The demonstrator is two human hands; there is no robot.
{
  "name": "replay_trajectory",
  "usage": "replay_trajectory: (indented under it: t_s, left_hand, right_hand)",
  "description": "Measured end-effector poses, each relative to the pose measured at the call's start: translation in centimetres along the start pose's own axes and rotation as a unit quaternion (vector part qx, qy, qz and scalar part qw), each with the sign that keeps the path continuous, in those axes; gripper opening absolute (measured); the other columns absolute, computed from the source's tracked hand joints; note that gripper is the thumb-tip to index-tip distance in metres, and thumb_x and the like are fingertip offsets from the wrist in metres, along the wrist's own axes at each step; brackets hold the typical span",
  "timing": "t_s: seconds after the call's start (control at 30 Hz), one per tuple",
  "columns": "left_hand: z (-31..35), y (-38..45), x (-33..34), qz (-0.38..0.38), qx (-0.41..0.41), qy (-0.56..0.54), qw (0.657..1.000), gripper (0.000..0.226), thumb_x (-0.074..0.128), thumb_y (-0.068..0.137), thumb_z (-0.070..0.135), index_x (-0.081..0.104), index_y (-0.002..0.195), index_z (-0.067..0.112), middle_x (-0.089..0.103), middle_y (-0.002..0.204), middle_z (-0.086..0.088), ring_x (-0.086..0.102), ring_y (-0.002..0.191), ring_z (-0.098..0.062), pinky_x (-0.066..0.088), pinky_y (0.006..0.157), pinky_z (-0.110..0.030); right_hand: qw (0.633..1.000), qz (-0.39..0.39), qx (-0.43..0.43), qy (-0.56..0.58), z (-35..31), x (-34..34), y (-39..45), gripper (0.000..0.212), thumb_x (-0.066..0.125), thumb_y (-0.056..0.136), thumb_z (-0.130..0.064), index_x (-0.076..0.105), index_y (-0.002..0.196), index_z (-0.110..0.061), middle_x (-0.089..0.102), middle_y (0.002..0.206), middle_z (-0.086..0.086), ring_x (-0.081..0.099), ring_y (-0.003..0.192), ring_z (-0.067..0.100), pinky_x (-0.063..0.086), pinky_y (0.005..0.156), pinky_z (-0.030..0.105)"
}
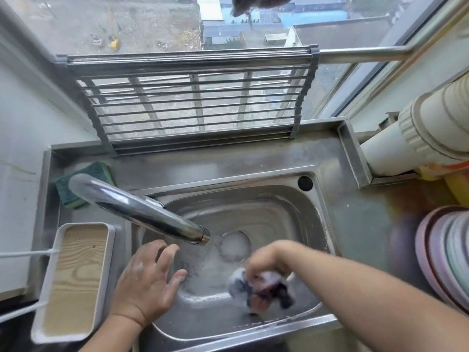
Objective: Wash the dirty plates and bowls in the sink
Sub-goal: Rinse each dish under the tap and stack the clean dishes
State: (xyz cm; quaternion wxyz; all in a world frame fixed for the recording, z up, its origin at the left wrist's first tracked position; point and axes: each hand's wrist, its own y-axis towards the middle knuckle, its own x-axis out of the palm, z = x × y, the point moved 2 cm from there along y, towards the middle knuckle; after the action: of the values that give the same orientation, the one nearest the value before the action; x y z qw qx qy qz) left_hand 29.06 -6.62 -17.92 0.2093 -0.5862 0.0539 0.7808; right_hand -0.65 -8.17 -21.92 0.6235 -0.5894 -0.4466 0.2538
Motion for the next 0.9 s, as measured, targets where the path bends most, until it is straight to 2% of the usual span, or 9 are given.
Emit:
replay_trajectory:
  t_s: [0.07, 0.2, 0.33, 0.43, 0.5, 0.57, 0.67, 0.73, 0.9]
  left_hand:
    - [-0.1, 0.0, 0.1, 0.001, -0.001, -0.002, 1.0, 0.05, 0.047, 0.096, 0.055, 0.055, 0.125, 0.014, 0.057, 0.117, -0.014, 0.057, 0.098, -0.036, 0.054, 0.086, -0.05]
    - [-0.2, 0.1, 0.2, 0.002, 0.006, -0.011, 1.0, 0.049, 0.054, 0.09, 0.049, 0.055, 0.124, 0.015, 0.057, 0.118, -0.015, 0.057, 0.099, -0.036, 0.054, 0.087, -0.05]
    - [-0.4, 0.1, 0.3, 0.005, 0.004, -0.005, 1.0, 0.048, 0.055, 0.091, 0.049, 0.055, 0.124, 0.014, 0.057, 0.118, -0.015, 0.057, 0.099, -0.036, 0.054, 0.087, -0.049]
    - [-0.4, 0.1, 0.6, 0.012, 0.006, 0.006, 1.0, 0.05, 0.054, 0.09, 0.049, 0.057, 0.124, 0.012, 0.057, 0.118, -0.016, 0.056, 0.099, -0.036, 0.053, 0.087, -0.049]
    - [-0.4, 0.1, 0.6, 0.02, 0.008, 0.015, 1.0, 0.05, 0.054, 0.09, 0.049, 0.058, 0.123, 0.011, 0.057, 0.118, -0.017, 0.056, 0.098, -0.036, 0.052, 0.086, -0.049]
    - [-0.4, 0.1, 0.8, 0.027, 0.01, 0.01, 1.0, 0.05, 0.054, 0.09, 0.049, 0.058, 0.123, 0.012, 0.056, 0.117, -0.016, 0.055, 0.098, -0.036, 0.052, 0.085, -0.049]
    - [-0.3, 0.2, 0.5, 0.049, 0.013, 0.006, 0.999, 0.049, 0.055, 0.089, 0.048, 0.056, 0.122, 0.013, 0.056, 0.113, -0.015, 0.054, 0.095, -0.034, 0.052, 0.083, -0.048]
    - [-0.1, 0.2, 0.6, 0.056, 0.016, 0.011, 0.998, 0.048, 0.056, 0.087, 0.048, 0.055, 0.121, 0.013, 0.056, 0.111, -0.015, 0.053, 0.094, -0.034, 0.051, 0.082, -0.047]
    - [-0.4, 0.2, 1.2, 0.063, 0.013, 0.02, 0.998, 0.055, 0.055, 0.085, 0.049, 0.056, 0.127, 0.014, 0.063, 0.112, -0.023, 0.055, 0.099, -0.04, 0.04, 0.089, -0.046]
  right_hand:
    - [0.996, 0.024, 0.039, -0.073, 0.4, -3.7, -0.9, 0.027, 0.049, 0.101, -0.022, 0.073, 0.109, -0.014, 0.078, 0.101, 0.015, 0.074, 0.084, 0.03, 0.062, 0.077, 0.054]
    - [0.816, 0.515, -0.037, -0.259, 1.1, -7.3, -1.0, 0.03, 0.045, 0.102, -0.032, 0.062, 0.125, -0.022, 0.062, 0.126, 0.011, 0.056, 0.12, 0.037, 0.053, 0.092, 0.046]
    - [0.894, 0.346, 0.027, -0.284, 4.4, -2.2, 3.6, 0.046, 0.06, 0.093, -0.04, 0.05, 0.136, -0.028, 0.034, 0.148, 0.009, 0.033, 0.139, 0.043, 0.05, 0.099, 0.052]
    - [0.857, 0.441, 0.046, -0.261, 6.0, -1.9, 5.7, 0.049, 0.061, 0.096, -0.022, 0.047, 0.144, -0.024, 0.021, 0.157, 0.009, 0.027, 0.143, 0.043, 0.055, 0.095, 0.049]
    - [0.88, 0.407, 0.084, -0.229, 4.9, -0.6, 6.5, 0.045, 0.053, 0.101, -0.014, 0.052, 0.145, -0.017, 0.034, 0.16, 0.011, 0.038, 0.144, 0.043, 0.052, 0.102, 0.047]
    - [0.925, 0.31, 0.051, -0.212, 2.6, 2.0, 6.8, 0.037, 0.055, 0.1, -0.02, 0.065, 0.134, -0.012, 0.062, 0.141, 0.012, 0.06, 0.131, 0.036, 0.052, 0.1, 0.038]
    - [0.962, 0.223, -0.08, -0.136, -3.5, 5.7, 6.1, 0.012, 0.065, 0.09, -0.021, 0.063, 0.093, -0.01, 0.07, 0.087, 0.008, 0.072, 0.076, 0.024, 0.056, 0.061, 0.026]
    - [0.937, 0.266, -0.156, -0.164, -8.2, 5.7, 7.1, 0.023, 0.07, 0.079, -0.027, 0.056, 0.095, -0.019, 0.068, 0.091, 0.007, 0.068, 0.078, 0.024, 0.059, 0.066, 0.031]
    - [0.83, 0.295, -0.307, -0.36, -14.2, 6.7, 8.9, 0.053, 0.065, 0.091, -0.036, 0.055, 0.142, -0.025, 0.047, 0.147, 0.008, 0.047, 0.137, 0.038, 0.044, 0.111, 0.057]
